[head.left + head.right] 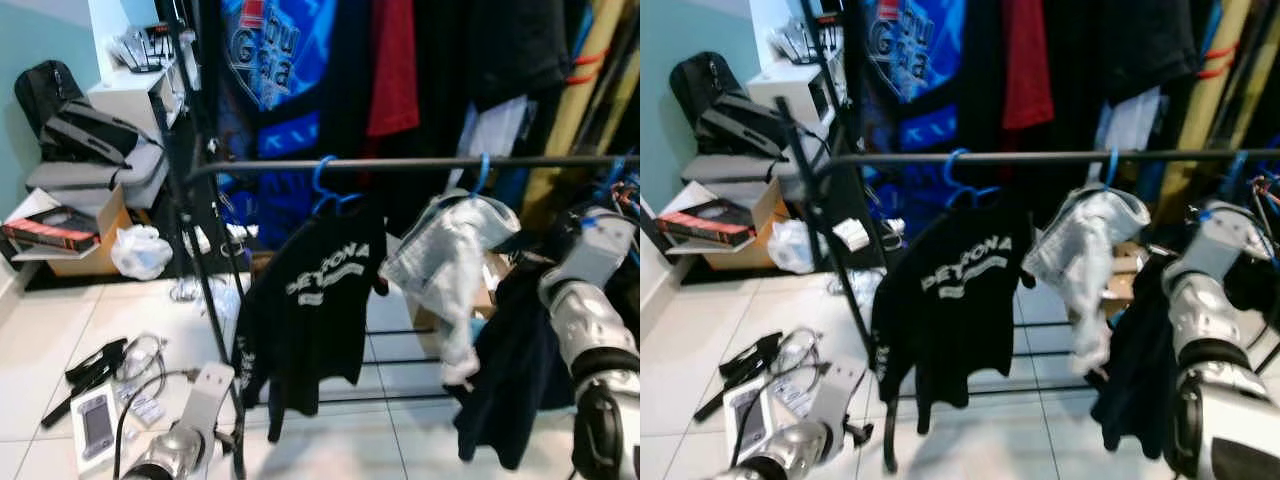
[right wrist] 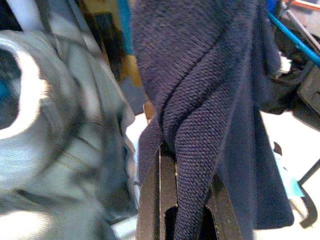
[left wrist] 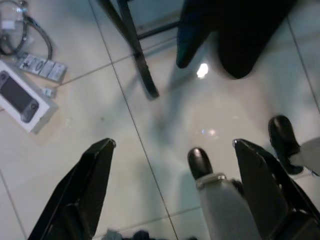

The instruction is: Hang hanger

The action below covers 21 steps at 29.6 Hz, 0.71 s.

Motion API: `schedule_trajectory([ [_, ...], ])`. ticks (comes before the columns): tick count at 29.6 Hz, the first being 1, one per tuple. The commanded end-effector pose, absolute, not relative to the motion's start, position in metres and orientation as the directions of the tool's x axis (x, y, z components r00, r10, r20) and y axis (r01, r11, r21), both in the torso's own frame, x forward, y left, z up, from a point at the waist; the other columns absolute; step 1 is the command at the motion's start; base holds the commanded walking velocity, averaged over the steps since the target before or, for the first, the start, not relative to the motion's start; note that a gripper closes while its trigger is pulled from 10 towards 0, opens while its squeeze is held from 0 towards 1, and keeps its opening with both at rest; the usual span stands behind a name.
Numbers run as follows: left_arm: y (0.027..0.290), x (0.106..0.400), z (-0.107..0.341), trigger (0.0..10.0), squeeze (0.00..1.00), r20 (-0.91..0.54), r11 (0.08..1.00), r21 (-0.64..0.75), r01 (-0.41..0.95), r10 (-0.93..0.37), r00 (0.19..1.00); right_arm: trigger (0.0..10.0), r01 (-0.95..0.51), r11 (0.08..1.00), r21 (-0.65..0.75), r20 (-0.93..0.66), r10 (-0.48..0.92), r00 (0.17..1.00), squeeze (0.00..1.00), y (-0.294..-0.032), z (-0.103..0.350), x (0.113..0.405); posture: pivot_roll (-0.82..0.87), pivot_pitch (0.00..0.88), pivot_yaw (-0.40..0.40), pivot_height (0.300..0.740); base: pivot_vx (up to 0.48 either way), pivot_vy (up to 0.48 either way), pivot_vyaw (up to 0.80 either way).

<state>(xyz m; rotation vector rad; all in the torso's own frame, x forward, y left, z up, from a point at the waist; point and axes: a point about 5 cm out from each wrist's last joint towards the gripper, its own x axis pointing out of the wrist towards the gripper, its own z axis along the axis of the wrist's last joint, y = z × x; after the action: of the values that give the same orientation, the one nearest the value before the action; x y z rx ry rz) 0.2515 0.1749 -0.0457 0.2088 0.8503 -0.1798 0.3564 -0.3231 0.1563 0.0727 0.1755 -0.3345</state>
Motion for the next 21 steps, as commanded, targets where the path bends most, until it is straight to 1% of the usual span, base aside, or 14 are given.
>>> schedule_trajectory([
  [1,0.185,0.248,-0.047,10.0,0.0,-0.771,0.961,0.135,0.243,-0.052,0.635,10.0,0.253,0.967,0.01,-0.135,-0.249,0.959,0.0,-0.313,0.174,0.366,-0.09,0.0,0.044,0.74,0.0,0.0,0.0],
  [2,0.185,0.248,-0.047,10.0,0.0,-0.771,0.961,0.135,0.243,-0.052,0.635,10.0,0.253,0.967,0.01,-0.135,-0.249,0.959,0.0,-0.313,0.174,0.366,-0.09,0.0,0.044,0.74,0.0,0.0,0.0],
  [5,0.19,0.244,-0.049,10.0,0.0,-0.776,0.959,0.136,0.25,-0.054,0.629,10.0,0.188,0.981,-0.038,-0.146,-0.191,0.971,0.0,-0.305,0.174,0.369,-0.09,0.0,0.044,0.74,0.0,0.0,0.0],
  [8,0.189,0.243,-0.05,10.0,0.0,-0.78,0.96,0.125,0.251,-0.061,0.622,10.0,0.163,0.986,-0.043,-0.143,-0.168,0.975,0.0,-0.302,0.176,0.371,-0.09,0.0,0.044,0.74,0.0,0.0,0.0],
  [12,0.184,0.243,-0.051,10.0,0.0,-0.787,0.957,0.112,0.269,-0.08,0.612,10.0,0.143,0.989,-0.036,-0.135,-0.147,0.98,0.0,-0.3,0.178,0.372,-0.09,0.0,0.044,0.74,0.0,-0.48,0.0],
  [13,0.183,0.242,-0.051,10.0,0.0,-0.788,0.958,0.103,0.268,-0.085,0.609,10.0,0.123,0.991,-0.049,-0.136,-0.128,0.982,0.0,-0.298,0.179,0.373,-0.08,0.0,0.042,0.74,0.0,-0.48,0.8],
  [18,0.182,0.241,-0.052,10.0,0.0,-0.792,0.955,0.101,0.278,-0.092,0.604,10.0,0.107,0.992,-0.062,-0.138,-0.115,0.984,0.0,-0.296,0.181,0.374,-0.08,0.0,0.042,0.74,0.0,-0.48,0.8],
  [21,0.182,0.239,-0.053,10.0,0.0,-0.792,0.956,0.096,0.276,-0.094,0.603,10.0,0.085,0.994,-0.072,-0.161,-0.096,0.982,0.0,-0.294,0.182,0.376,-0.08,0.0,0.041,0.74,0.0,0.0,0.0],
])
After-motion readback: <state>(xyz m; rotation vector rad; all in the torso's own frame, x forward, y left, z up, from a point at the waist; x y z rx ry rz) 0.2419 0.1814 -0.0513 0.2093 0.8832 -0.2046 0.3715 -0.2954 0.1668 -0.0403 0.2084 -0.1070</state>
